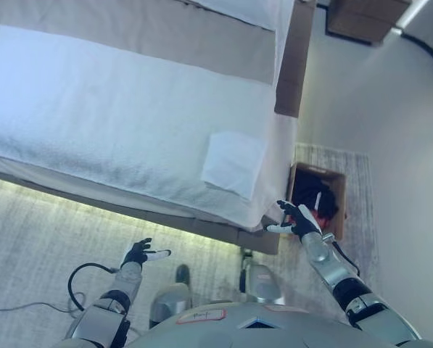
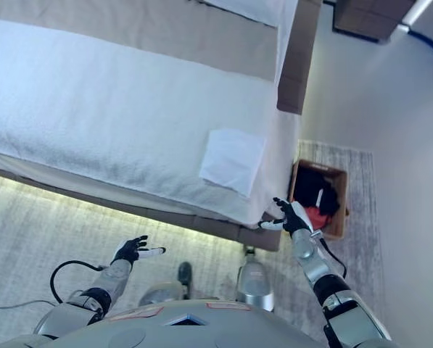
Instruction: Put the clothes on the bed into the basket.
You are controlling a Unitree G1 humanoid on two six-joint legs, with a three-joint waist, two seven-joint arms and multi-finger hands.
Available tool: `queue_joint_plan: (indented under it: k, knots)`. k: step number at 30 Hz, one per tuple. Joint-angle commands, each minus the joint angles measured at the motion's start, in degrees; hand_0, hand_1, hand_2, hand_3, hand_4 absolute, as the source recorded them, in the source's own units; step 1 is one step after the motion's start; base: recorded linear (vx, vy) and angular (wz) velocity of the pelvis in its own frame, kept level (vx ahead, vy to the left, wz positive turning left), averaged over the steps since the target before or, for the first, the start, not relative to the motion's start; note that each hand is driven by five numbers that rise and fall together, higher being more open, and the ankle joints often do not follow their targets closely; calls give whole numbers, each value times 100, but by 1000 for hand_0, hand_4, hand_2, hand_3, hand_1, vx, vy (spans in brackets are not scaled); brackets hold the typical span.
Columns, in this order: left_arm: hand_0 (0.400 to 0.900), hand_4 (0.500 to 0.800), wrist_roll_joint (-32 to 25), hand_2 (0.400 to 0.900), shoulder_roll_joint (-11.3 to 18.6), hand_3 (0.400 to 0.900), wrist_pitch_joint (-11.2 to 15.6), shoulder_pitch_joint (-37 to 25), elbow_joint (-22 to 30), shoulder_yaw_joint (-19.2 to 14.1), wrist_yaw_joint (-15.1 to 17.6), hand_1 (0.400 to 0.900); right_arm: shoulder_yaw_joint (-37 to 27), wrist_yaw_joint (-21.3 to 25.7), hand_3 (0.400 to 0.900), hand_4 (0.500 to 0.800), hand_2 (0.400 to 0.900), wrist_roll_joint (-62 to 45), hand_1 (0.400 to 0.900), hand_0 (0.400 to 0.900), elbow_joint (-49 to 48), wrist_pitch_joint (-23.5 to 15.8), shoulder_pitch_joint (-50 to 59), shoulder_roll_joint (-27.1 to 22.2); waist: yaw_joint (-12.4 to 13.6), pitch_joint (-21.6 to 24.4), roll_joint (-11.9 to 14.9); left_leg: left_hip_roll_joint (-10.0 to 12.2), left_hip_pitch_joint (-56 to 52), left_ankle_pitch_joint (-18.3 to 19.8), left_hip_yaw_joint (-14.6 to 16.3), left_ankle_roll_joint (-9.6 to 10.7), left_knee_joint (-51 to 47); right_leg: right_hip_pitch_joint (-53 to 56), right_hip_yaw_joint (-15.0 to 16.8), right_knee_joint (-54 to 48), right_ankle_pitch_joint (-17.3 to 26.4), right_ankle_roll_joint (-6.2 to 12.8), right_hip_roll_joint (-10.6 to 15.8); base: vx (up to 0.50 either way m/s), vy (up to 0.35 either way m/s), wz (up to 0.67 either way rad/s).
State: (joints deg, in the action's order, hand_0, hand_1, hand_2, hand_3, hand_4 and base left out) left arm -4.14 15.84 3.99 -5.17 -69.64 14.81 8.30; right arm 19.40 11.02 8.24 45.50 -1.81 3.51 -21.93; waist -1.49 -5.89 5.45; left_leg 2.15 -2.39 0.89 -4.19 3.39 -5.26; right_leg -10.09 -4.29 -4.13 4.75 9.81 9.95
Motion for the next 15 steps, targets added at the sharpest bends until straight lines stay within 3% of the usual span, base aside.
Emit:
queue_joint_plan:
  k: [1, 8, 15]
  knots:
    - [900, 800, 183, 900, 52, 900, 245, -196, 202, 64, 234, 900, -328, 459, 900, 800, 900, 258, 900, 900, -667, -140, 523, -523, -18, 108, -121, -234, 396, 124, 124, -84, 26, -231, 39, 124, 525, -64, 68, 187, -341, 61]
    - [900, 800, 166, 900, -111, 900, 277, -229, 646, 501, 370, 900, -444, 800, 900, 800, 900, 287, 900, 900, -820, -138, 1113, -962, 22, -139, -337, 197, 768, -69, -211, 44, 26, -627, -366, 816, -9, -273, -156, 53, -225, 40]
    - [900, 800, -160, 900, -128, 900, 214, -687, 590, 697, 595, 900, 201, 824, 900, 800, 900, -215, 900, 900, -589, -160, 2565, -970, 109, -646, -300, 277, 1289, -289, -300, 44, 26, -1354, -435, 1262, -63, -347, -231, -62, -70, 4]
